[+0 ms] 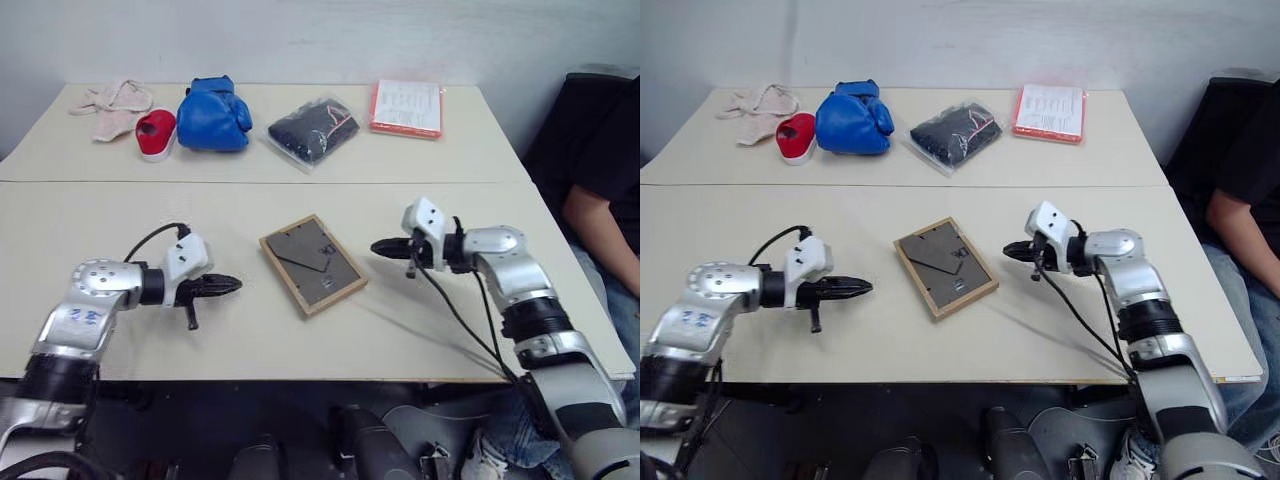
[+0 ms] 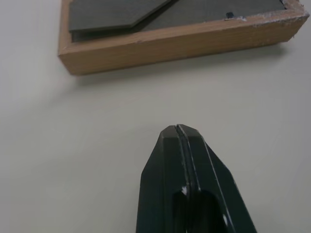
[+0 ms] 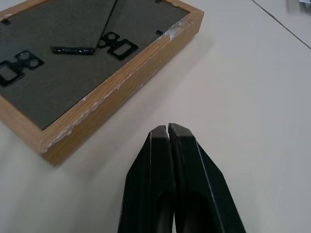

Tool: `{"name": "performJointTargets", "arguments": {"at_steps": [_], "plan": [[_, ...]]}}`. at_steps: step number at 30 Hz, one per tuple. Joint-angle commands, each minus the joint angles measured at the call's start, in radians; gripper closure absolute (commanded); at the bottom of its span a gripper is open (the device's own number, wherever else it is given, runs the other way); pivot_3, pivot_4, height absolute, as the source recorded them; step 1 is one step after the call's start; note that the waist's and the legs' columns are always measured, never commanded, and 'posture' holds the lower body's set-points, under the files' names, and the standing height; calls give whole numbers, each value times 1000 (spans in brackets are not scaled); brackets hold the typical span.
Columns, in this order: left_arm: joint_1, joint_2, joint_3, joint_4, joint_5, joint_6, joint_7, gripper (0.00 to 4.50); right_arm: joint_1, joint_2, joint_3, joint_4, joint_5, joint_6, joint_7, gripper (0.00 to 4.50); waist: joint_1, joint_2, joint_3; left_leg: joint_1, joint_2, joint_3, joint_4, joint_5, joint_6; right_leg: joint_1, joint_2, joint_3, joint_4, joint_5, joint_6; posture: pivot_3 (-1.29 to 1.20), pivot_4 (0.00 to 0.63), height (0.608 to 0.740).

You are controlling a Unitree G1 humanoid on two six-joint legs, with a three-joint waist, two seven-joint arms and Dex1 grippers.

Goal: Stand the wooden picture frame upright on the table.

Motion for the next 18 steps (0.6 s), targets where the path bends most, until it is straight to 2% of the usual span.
{"name": "performJointTargets", "arguments": {"at_steps": [1, 6, 12, 14, 18], "plan": [[-89, -51, -20, 78, 35, -35, 10, 4466, 4, 17, 13, -29, -10, -16, 19, 4500, 1, 0, 0, 0, 0, 0, 0, 0, 0, 0, 0, 0, 1, 0, 0, 0, 150, 740], [-216, -154, -18, 223, 58, -67, 58, 4466, 103, 5, 36, -229, 25, 62, 88, 4500, 6, 0, 0, 0, 0, -1, 1, 1, -1, 0, 0, -1, 2, 0, 0, 0, 150, 740], [-269, -209, -2, 306, 50, -67, 59, 4466, 176, -4, 20, -389, 24, 148, 46, 4500, 1, 0, 0, 1, 0, -1, 1, 1, -1, 0, 0, 0, 3, 0, 0, 0, 150, 740], [-250, -175, -2, 286, 48, 2, 27, 4466, 169, -16, 12, -375, 7, 139, 24, 4500, 0, 0, 0, 1, 0, -1, 1, 1, -2, 0, 0, 0, 3, 0, 0, 0, 150, 740], [-206, -63, -7, 223, -1, 273, -98, 3614, 156, -61, 27, -351, -39, 66, 21, 4500, -8, 0, 0, 1, 0, -1, 1, 1, -2, 0, 1, 0, 4, 0, 0, 0, 150, 740]]}}
